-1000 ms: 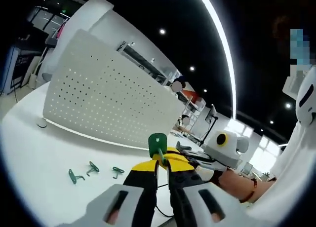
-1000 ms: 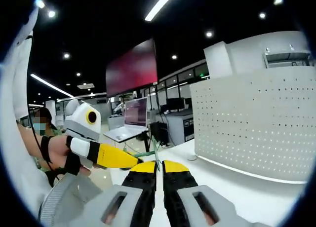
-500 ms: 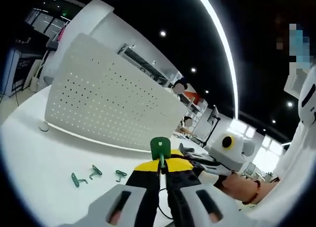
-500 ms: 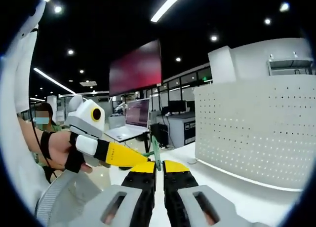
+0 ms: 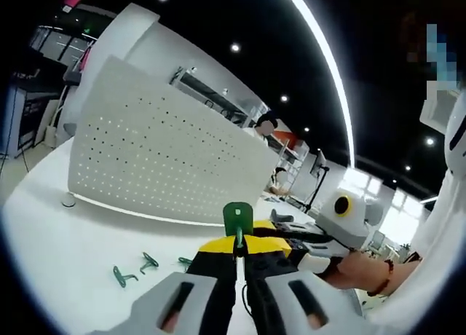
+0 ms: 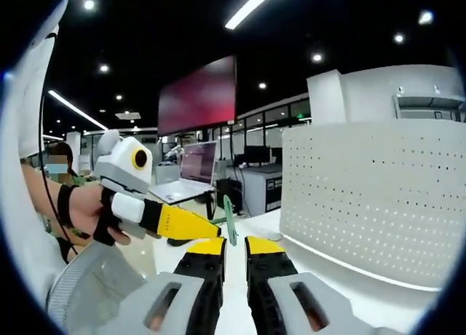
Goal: Insert the hook assembly into the mounting plate slot until the hook locks in place.
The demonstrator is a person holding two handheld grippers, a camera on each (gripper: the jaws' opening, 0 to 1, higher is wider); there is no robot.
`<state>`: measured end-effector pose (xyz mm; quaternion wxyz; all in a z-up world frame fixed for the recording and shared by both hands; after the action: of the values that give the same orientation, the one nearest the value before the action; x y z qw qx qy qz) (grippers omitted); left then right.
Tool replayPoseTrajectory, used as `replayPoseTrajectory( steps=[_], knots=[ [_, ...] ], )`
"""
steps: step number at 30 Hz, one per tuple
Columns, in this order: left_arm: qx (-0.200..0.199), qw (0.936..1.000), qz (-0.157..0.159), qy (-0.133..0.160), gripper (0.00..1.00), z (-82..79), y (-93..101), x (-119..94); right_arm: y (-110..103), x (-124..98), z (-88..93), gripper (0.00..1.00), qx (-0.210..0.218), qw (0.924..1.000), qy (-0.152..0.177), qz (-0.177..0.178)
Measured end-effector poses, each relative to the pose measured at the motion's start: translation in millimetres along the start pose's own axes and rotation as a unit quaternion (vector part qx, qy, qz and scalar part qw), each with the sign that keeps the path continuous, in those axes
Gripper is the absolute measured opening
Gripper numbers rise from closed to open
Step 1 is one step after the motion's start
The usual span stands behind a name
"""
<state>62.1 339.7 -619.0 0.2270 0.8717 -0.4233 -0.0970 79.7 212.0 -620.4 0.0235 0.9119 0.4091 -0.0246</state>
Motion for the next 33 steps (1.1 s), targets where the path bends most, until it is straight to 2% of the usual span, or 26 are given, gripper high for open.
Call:
replayPoseTrajectory(
  steps=[7, 11, 14, 16, 21, 26, 31, 33],
  knots=[
    [0.015, 0.9993, -0.034, 0.007, 0.02, -10.5, -7.9, 0.3, 8.2, -7.1, 5.9, 0.09, 0.003, 0.9998, -0.018, 0.009],
    [0.037, 0.9973, -0.063, 0.002, 0.02, -15.7, -14.6, 2.5, 11.5, -10.1, 6.5, 0.11, 0.001, 0.9997, -0.019, 0.016],
    [0.038, 0.9962, -0.077, 0.014, 0.02, -23.0, -19.6, 4.2, 13.5, -10.5, 5.8, 0.12, -0.002, 0.9997, -0.018, 0.018],
    [0.044, 0.9951, -0.089, 0.005, 0.02, -25.4, -22.6, 4.8, 14.6, -10.5, 6.2, 0.12, -0.004, 0.9996, -0.021, 0.020],
    [0.056, 0.9940, -0.094, 0.004, 0.02, -34.1, -28.5, 7.7, 16.7, -12.7, 7.6, 0.13, 0.001, 0.9995, -0.019, 0.027],
    [0.062, 0.9911, -0.118, 0.001, 0.02, -44.7, -46.4, 8.3, 18.1, -15.4, 12.1, 0.14, -0.002, 0.9993, -0.023, 0.030],
    [0.056, 0.9908, -0.124, 0.000, 0.02, -52.6, -54.6, 10.8, 18.5, -17.6, 12.8, 0.18, -0.003, 0.9993, -0.024, 0.030],
    [0.063, 0.9886, -0.137, -0.003, 0.02, -56.7, -58.6, 11.3, 18.3, -18.2, 13.7, 0.18, -0.002, 0.9992, -0.026, 0.030]
  ],
)
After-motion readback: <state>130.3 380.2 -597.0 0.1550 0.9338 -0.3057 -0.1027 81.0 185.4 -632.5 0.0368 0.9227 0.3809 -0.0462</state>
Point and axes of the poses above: the point that each gripper's makers call its tool centre point, and the gripper's own axes: x roughly forward along the fingers, y roughly to its right, z roughly out of its underside, the point moved 7 cm from there along -x, roughly backward along the fingers, and after that the axes turned 9 degrees about z, right-handed, at the moved point
